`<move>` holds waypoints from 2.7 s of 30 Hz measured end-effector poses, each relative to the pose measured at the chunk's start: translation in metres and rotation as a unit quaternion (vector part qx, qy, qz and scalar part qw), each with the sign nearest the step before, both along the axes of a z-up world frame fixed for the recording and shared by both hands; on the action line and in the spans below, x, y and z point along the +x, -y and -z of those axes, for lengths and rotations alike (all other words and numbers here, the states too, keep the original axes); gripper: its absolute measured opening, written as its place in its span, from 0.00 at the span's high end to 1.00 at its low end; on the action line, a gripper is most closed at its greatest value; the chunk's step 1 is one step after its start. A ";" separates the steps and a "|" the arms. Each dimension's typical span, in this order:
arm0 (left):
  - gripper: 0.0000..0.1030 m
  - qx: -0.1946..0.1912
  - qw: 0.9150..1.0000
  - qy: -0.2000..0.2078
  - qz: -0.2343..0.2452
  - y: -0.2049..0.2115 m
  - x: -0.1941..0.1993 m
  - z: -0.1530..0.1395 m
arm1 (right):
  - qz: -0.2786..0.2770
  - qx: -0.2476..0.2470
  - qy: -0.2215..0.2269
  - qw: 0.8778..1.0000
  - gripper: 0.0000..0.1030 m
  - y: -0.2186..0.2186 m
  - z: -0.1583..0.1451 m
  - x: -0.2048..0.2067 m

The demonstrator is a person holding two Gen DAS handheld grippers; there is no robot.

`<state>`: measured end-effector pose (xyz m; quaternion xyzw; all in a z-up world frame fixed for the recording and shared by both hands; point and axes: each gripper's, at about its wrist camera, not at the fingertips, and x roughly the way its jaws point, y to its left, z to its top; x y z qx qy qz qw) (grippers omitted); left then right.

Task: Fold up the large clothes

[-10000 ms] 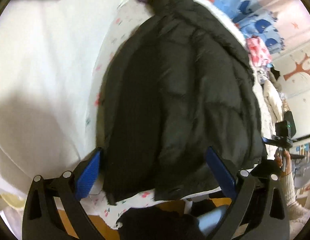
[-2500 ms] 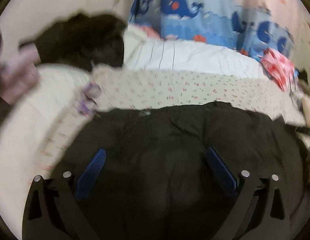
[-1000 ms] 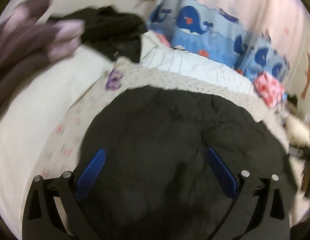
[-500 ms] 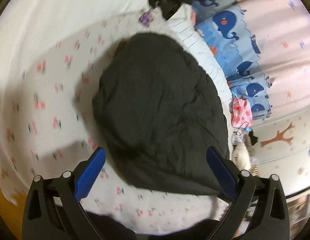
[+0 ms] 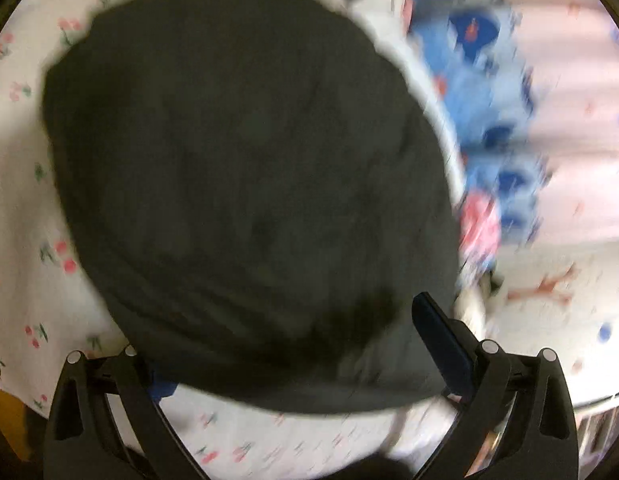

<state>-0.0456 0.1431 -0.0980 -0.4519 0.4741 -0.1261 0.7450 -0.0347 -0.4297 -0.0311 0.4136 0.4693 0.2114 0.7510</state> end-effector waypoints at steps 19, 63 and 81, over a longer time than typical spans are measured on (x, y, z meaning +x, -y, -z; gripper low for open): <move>0.76 -0.002 0.996 0.079 0.032 -0.012 -0.011 -0.048 | -0.037 -0.022 0.101 0.994 0.83 -0.008 -0.026 -0.045; 0.24 -0.016 0.998 -0.052 0.018 0.002 -0.060 0.006 | 0.017 0.018 0.022 0.999 0.81 0.102 0.026 -0.133; 0.07 -0.105 0.993 -0.052 0.018 -0.018 -0.055 0.029 | 0.031 0.019 -0.012 0.999 0.76 0.092 0.054 -0.120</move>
